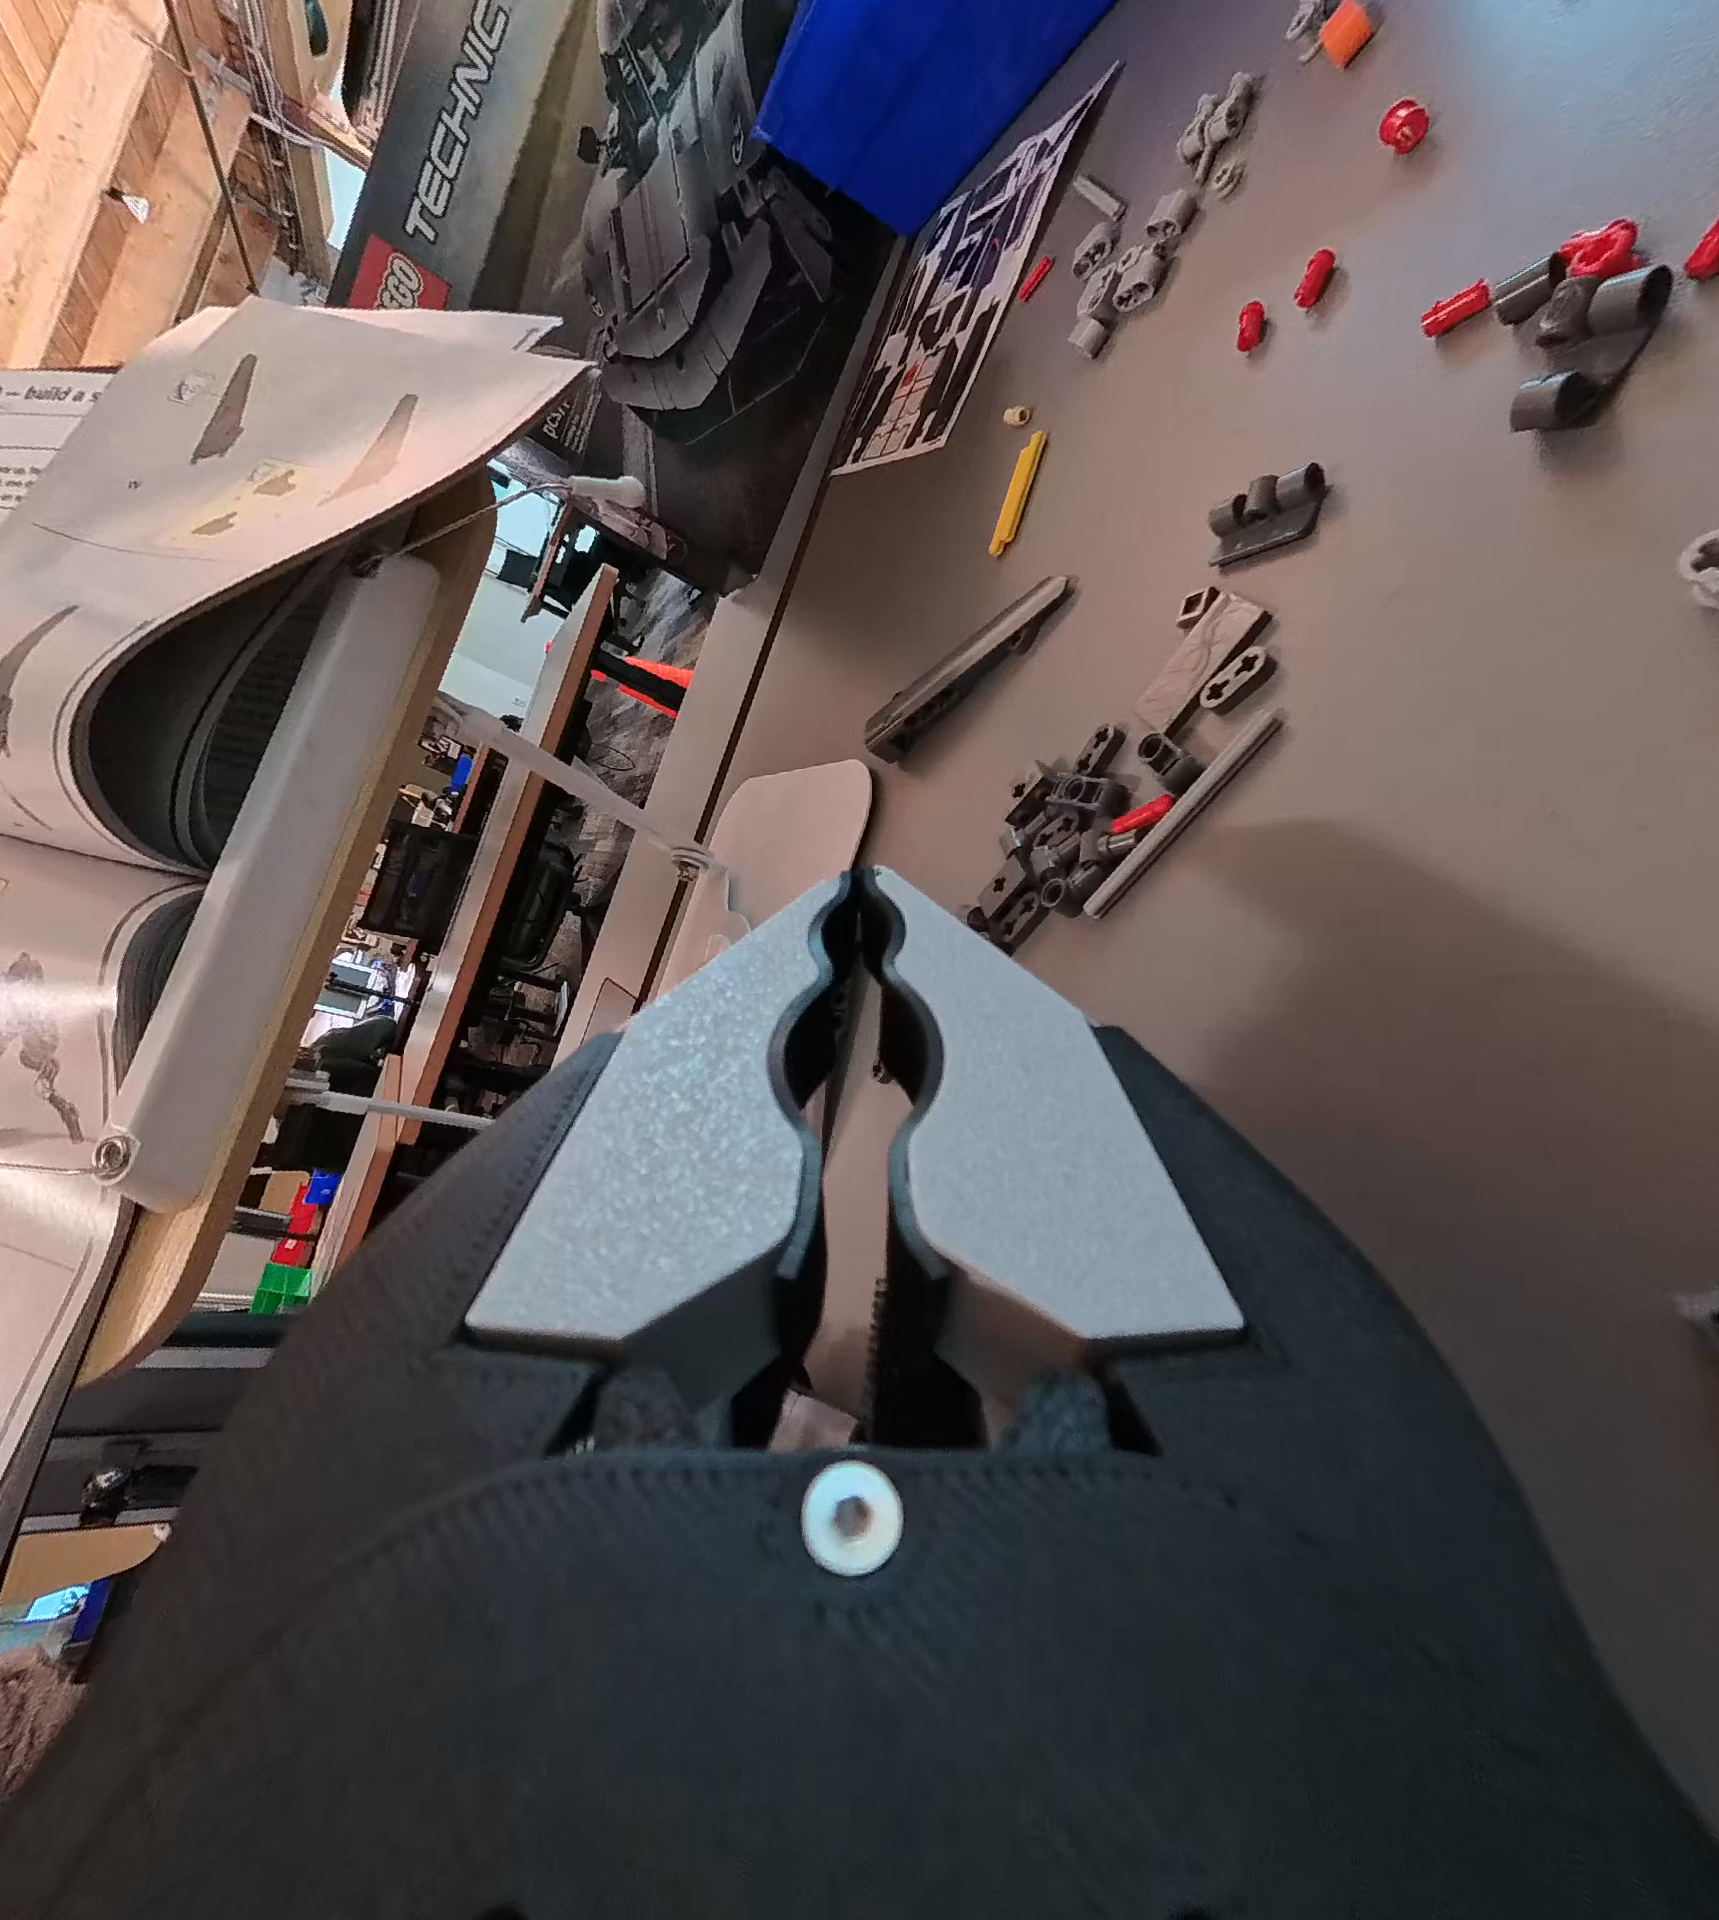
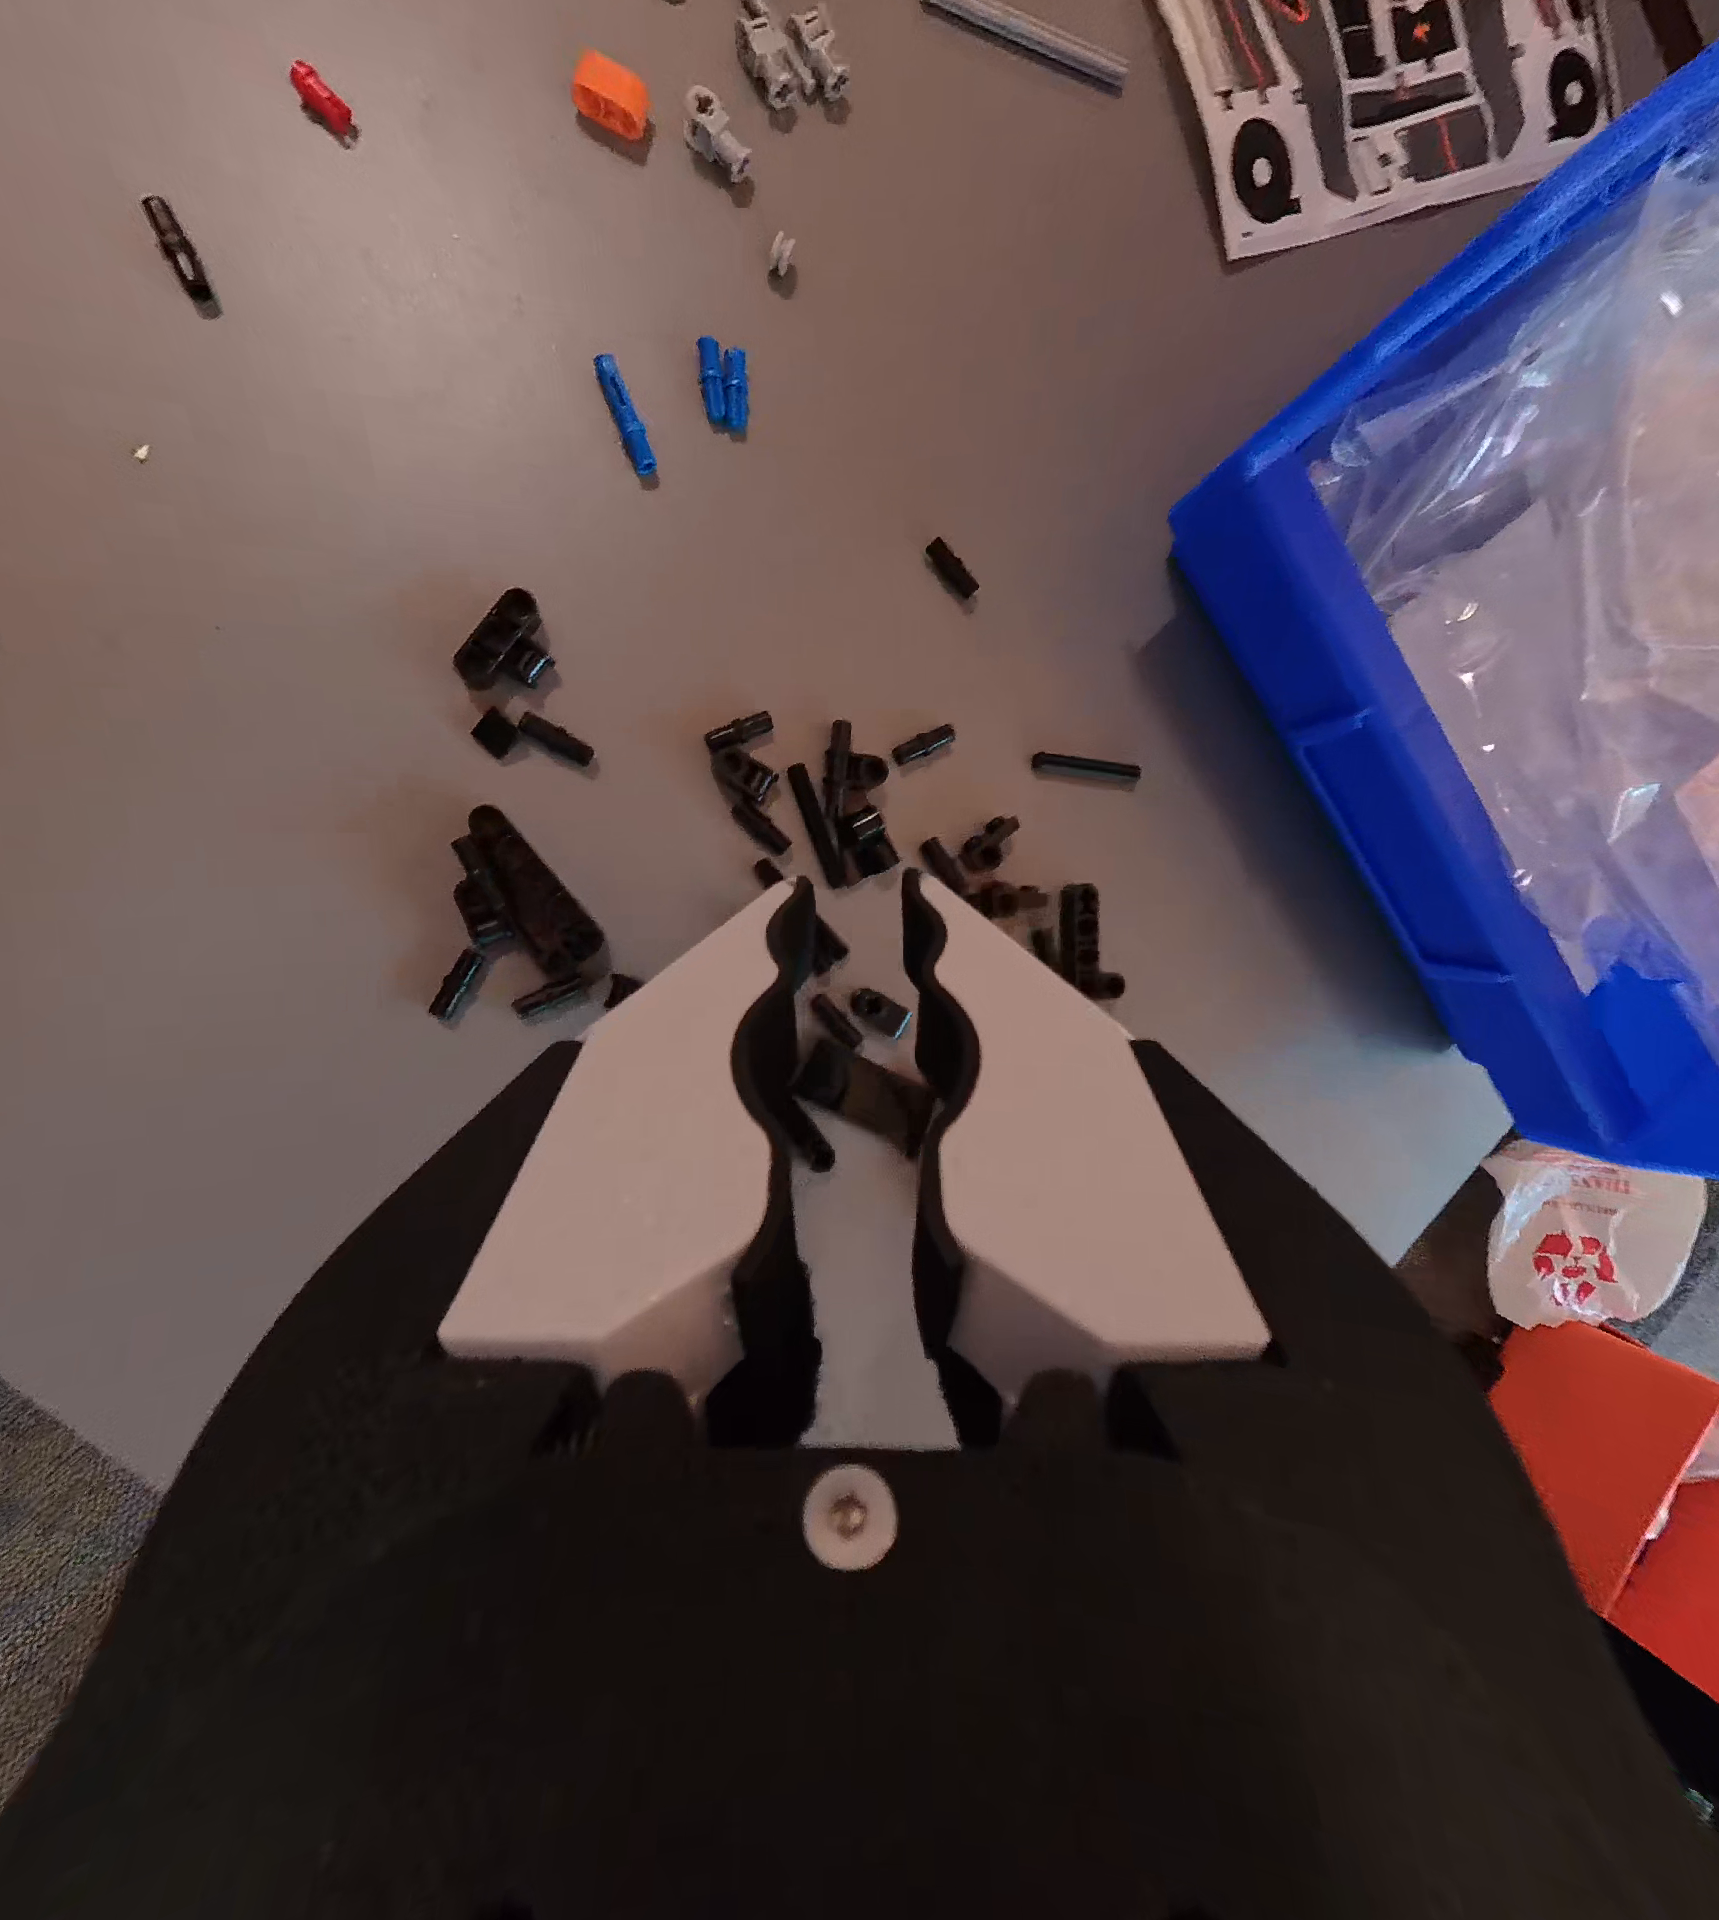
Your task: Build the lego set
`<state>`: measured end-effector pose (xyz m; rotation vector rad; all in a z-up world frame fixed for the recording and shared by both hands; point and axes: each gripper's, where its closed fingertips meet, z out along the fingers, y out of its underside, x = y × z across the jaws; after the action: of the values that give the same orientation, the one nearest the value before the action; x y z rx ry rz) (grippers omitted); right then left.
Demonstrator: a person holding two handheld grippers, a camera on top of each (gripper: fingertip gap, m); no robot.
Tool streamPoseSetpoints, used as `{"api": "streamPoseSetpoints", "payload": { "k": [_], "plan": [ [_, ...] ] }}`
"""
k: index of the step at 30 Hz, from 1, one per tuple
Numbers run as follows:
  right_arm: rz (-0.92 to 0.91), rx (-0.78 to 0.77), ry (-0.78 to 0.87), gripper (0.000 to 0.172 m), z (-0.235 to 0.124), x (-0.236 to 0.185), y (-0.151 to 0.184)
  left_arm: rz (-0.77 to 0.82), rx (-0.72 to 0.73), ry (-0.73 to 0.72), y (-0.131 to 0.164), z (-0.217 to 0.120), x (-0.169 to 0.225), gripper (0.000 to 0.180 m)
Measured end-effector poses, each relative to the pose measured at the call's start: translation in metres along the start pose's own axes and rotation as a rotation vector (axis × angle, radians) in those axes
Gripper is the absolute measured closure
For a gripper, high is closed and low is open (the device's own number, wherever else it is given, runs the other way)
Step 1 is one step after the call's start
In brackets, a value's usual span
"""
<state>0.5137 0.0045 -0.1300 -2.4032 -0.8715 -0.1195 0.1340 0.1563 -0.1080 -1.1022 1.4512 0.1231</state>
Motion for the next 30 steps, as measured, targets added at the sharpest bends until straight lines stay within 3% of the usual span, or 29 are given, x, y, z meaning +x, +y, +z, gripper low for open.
{"api": "streamPoseSetpoints", "payload": {
  "k": [9,14,30],
  "plan": [
    [-0.128,0.02,-0.129,0.157,0.007,-0.051,-0.007,0.0,0.005,0.008,-0.002,0.0,0.001,0.18],
    [-0.122,0.014,-0.093,0.159,0.004,-0.036,-0.008,0.015,-0.001,-0.003,-0.001,0.0,0.001,0.18],
    [-0.027,-0.021,-0.05,0.156,-0.016,-0.035,0.047,0.026,-0.016,0.002,0.003,0.003,0.004,0.18]
  ]
}}
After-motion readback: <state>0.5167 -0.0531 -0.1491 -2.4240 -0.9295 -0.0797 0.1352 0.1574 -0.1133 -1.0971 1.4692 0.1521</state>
